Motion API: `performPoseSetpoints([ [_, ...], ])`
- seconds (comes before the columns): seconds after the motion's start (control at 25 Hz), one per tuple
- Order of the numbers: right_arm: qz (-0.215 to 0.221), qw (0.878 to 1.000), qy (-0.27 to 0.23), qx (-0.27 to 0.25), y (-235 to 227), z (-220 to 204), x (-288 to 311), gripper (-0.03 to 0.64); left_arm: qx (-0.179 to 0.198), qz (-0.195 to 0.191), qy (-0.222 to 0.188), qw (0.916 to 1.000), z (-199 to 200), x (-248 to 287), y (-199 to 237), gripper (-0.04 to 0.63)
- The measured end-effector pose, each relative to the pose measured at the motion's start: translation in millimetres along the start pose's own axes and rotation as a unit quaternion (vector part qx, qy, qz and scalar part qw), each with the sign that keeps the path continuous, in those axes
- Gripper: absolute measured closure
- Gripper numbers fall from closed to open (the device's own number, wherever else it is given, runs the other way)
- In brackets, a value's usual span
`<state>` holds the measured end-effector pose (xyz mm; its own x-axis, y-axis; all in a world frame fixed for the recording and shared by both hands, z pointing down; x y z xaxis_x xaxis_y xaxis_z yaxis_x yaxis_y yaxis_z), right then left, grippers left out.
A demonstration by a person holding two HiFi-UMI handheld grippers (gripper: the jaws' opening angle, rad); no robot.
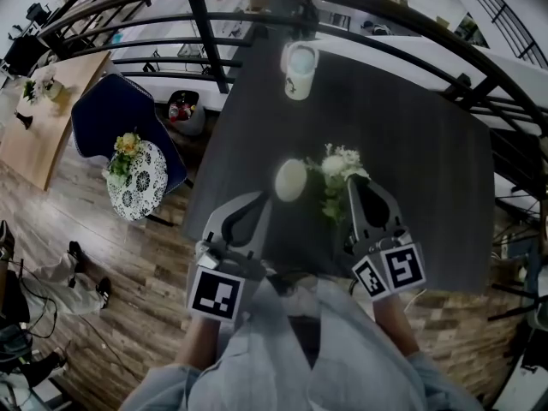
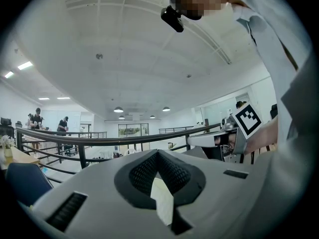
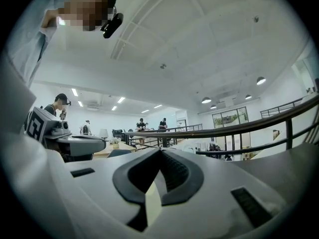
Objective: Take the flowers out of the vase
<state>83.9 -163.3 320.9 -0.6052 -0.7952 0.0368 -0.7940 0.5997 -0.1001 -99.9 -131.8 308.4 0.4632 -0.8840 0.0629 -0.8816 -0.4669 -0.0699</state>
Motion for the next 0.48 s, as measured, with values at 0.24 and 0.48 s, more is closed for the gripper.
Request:
performPoseSetpoints([
  [0.24,-0.005,1.0,0.0,-0.003,-3.5,1.9,-3.1,0.618,0.001,-0.003,-0.004,1.0,1.3,0.3,-2.4,0.597],
  [0.48,-0.006,1.0,0.006,-0.003,-1.9,-0.7,-4.7,0.618,0.0,-0.008,-0.004,1.0,0.1,-0.3,-4.9,0.597],
])
Point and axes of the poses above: the fingertips, and each gripper's own axes: x forward along the fingers, y to its left, z out of its top, the point moved 5 cm from there along -x, backward along the fingers, and after that the axes turned 7 degrees about z, right-handed, at the moved point
